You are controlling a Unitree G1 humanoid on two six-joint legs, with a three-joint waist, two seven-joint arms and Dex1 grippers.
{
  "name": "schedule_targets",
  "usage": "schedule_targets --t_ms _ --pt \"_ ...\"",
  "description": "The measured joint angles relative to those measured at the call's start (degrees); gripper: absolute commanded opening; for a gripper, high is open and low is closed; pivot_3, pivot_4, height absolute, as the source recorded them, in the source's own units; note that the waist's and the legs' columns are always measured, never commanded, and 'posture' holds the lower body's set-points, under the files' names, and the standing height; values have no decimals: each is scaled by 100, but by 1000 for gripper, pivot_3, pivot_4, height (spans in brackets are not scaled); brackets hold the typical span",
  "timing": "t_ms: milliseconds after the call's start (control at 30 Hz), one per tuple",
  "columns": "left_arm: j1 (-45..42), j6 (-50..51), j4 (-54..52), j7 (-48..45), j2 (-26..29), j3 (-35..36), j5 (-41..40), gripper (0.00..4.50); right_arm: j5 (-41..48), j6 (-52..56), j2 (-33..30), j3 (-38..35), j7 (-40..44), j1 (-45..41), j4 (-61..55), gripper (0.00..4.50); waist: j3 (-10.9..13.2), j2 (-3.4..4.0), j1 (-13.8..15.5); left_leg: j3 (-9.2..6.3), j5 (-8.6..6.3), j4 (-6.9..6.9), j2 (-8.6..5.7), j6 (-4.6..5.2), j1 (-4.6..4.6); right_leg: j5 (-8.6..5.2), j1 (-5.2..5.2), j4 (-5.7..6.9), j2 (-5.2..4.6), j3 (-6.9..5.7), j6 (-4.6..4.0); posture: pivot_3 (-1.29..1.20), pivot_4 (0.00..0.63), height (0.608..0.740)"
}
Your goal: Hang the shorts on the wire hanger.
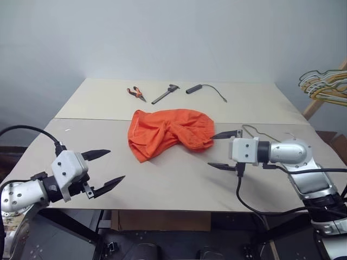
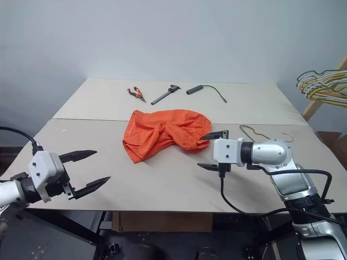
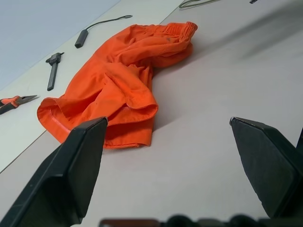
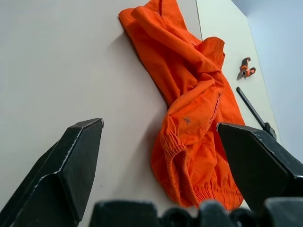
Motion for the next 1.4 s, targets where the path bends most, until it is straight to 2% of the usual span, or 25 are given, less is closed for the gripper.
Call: schedule_targets --t_ms 433,667,967,1200,1400 --pt "-78 55 155 59 5 -38 70 4500 -43 16 0 2 0 0 -1 4467 0 0 1 1 0 0 0 0 0 0 0 0 0 -1 0 223 0 740" --pt "-139 15 277 -104 124 -260 304 4500 -196 387 -13 196 103 -118 -61 4467 0 0 -10 11 0 0 0 0 0 -2 -2 1 1 -1 -3 185 0 740" --pt "-201 41 431 -282 289 -619 543 4500 -1178 740 -34 840 127 -711 49 4467 0 0 -115 17 0 0 2 -1 -11 -4 -12 2 1 -5 -6 144 0 740" --pt "-364 50 562 -357 349 -720 639 4500 -2201 610 521 1401 -386 -1364 996 4467 0 1 -235 19 3 0 2 -7 -11 -5 -16 8 3 -6 -8 149 0 740" --pt "-439 45 599 -362 356 -776 650 4500 -2675 283 1029 1747 -722 -1992 1741 4467 0 1 -337 16 6 -4 2 -12 -10 -5 -14 10 3 -7 -8 156 0 740"
